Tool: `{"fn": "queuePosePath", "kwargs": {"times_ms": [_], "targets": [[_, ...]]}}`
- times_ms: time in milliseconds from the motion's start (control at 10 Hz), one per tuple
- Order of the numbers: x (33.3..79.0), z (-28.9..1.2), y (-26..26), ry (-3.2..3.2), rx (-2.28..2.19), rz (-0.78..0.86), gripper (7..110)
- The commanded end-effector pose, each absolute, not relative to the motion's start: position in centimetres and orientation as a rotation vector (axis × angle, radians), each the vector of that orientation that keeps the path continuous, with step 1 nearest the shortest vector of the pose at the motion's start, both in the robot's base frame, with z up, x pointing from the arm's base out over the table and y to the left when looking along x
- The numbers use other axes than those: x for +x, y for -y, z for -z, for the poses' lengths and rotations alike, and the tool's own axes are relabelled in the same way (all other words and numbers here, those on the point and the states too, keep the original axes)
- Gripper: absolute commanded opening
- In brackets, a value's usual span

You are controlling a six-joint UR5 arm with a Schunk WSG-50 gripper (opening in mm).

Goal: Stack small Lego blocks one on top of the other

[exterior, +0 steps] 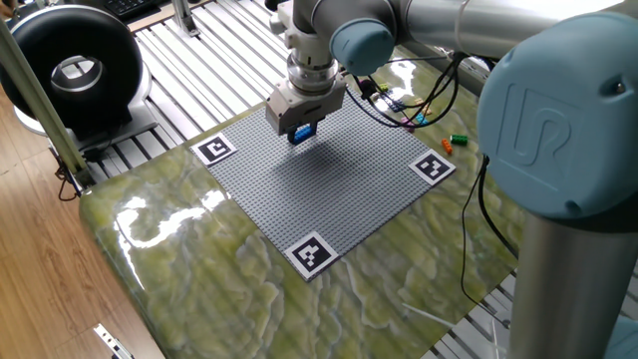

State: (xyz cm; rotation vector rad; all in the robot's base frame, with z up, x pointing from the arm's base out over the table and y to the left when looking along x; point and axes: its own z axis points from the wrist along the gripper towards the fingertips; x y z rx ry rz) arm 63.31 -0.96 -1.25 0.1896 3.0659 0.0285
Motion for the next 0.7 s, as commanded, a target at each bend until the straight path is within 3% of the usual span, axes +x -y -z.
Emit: {"fn": "queuePosePath", "kwargs": {"times_ms": [0,300,600], "targets": [[63.0,1.4,0.5,-3.074,0.205,-0.046,7],[62.6,1.7,0.9,-3.081,0.178,-0.094,7],[60.5,-1.5,-0.8,-3.189,0.194,-0.067,7]]}}
